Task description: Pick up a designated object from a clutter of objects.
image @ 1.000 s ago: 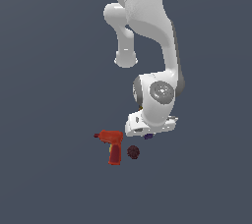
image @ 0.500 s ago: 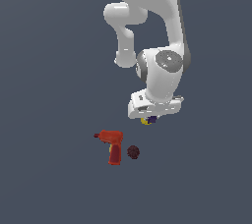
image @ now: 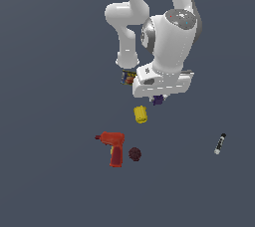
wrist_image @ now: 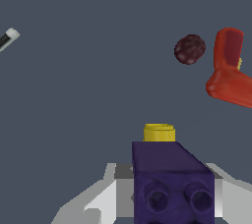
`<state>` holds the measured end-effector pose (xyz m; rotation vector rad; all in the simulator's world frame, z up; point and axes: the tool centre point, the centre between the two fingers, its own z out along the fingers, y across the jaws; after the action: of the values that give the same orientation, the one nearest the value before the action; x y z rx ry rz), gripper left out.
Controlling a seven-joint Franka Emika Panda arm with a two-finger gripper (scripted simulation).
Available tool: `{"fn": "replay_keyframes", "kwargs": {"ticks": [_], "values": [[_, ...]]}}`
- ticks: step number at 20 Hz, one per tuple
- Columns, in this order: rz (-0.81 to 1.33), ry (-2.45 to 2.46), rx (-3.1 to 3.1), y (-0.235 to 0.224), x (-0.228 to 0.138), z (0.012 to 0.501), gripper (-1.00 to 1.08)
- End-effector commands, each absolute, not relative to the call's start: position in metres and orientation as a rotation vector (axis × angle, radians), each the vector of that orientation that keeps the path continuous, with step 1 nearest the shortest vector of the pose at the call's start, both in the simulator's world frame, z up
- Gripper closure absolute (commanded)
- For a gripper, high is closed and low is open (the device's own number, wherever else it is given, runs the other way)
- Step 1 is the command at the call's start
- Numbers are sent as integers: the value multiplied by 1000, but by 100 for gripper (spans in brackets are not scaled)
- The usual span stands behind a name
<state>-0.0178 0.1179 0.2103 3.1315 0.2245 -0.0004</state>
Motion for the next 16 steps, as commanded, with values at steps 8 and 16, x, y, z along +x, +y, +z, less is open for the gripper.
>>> {"fn": "replay_keyframes", "kwargs": {"ticks": [8,16], "values": [[0,225,3132,129,-64,290,108],[0,225,3133,137,-91,341,108]]}}
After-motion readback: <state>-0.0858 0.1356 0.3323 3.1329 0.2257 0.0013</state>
